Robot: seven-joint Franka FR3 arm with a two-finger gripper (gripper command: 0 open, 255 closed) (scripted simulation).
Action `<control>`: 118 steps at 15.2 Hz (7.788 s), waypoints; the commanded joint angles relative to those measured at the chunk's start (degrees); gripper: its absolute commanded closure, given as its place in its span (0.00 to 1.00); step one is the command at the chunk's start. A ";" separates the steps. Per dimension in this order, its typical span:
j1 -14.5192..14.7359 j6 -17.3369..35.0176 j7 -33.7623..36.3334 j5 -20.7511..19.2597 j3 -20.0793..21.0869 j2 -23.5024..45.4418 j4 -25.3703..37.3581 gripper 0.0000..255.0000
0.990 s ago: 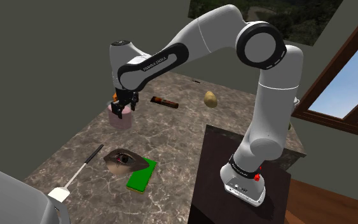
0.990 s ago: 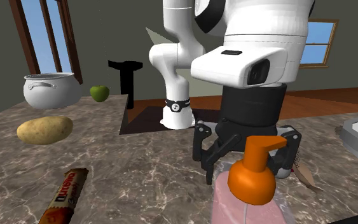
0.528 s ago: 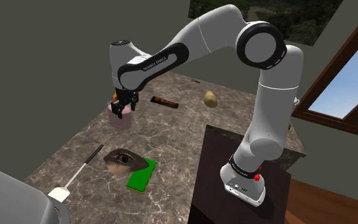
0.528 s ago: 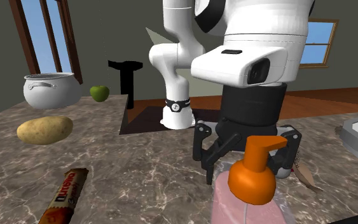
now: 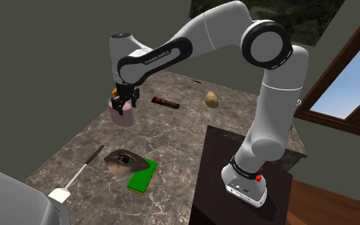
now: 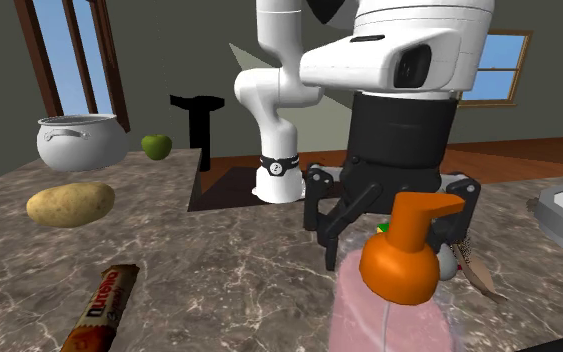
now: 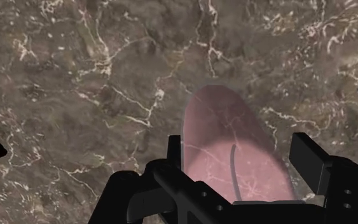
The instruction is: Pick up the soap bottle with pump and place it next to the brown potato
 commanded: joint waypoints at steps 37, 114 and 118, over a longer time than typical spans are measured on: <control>0.02 -27.55 -2.15 2.13 0.66 -6.04 21.72 1.00; -39.08 -24.73 -78.63 12.93 -36.60 2.90 28.89 1.00; -38.79 -21.56 -78.65 12.89 -36.52 2.71 25.52 1.00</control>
